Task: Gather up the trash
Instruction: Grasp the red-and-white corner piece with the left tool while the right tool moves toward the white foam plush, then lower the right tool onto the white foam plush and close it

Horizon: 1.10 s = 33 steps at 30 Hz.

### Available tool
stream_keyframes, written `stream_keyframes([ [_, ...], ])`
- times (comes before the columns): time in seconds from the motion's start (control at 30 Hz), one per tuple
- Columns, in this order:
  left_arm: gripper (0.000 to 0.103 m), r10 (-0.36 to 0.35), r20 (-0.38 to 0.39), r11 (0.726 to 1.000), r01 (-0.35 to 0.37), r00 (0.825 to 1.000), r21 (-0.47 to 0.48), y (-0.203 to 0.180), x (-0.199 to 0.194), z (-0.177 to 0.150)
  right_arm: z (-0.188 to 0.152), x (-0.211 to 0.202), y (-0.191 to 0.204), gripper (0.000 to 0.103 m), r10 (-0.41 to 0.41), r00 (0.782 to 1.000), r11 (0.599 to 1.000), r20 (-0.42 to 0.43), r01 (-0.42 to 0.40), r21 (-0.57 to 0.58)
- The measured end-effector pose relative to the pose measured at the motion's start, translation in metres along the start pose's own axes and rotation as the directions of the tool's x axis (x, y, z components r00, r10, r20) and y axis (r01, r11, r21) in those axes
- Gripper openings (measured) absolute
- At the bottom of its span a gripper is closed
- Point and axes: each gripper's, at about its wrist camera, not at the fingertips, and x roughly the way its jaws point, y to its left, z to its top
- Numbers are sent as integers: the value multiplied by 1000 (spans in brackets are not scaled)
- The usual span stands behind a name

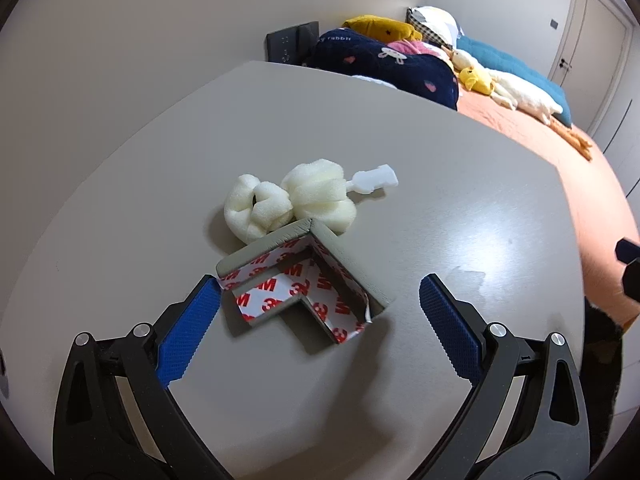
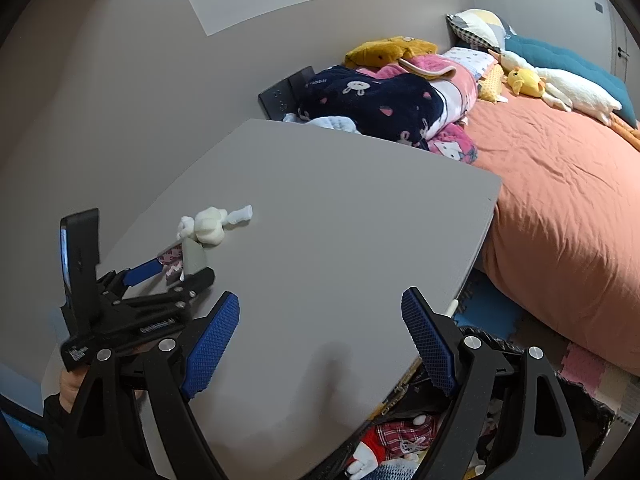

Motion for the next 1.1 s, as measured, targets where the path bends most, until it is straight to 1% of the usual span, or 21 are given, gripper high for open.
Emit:
stream_keyframes([
  [0.07, 87, 6, 8, 1000, -6, 1000, -15, 4, 2, 2, 3, 2, 4, 84, -1, 1000, 1000, 1, 1, -6],
  [0.2, 79, 3, 8, 999, -3, 1000, -41, 13, 5, 6, 6, 7, 12, 84, 2, 1000, 1000, 2, -2, -19],
  [0.3, 78, -21, 9, 998, 21, 1000, -58, 17, 5, 7, 10, 15, 19, 84, -8, 1000, 999, -4, 8, -40],
  [0.57, 74, -36, 48, 995, 40, 998, -91, 30, -1, 8, 22, 37, 35, 84, 0, 1000, 998, -15, -1, -67],
  [0.7, 74, -10, 74, 993, 19, 997, -117, 45, -11, 10, 31, 52, 46, 84, 1, 1000, 996, -25, -3, -90],
  [0.87, 74, 25, 89, 984, -9, 996, -177, 71, -19, 14, 39, 72, 65, 84, 4, 999, 992, -47, -10, -128],
  [1.0, 73, 78, 94, 971, -54, 993, -232, 95, -26, 15, 43, 87, 81, 84, -3, 998, 985, -65, -8, -174],
  [1.1, 73, 110, 92, 955, -79, 990, -287, 116, -31, 15, 47, 99, 94, 84, -17, 997, 975, -73, 1, -224],
])
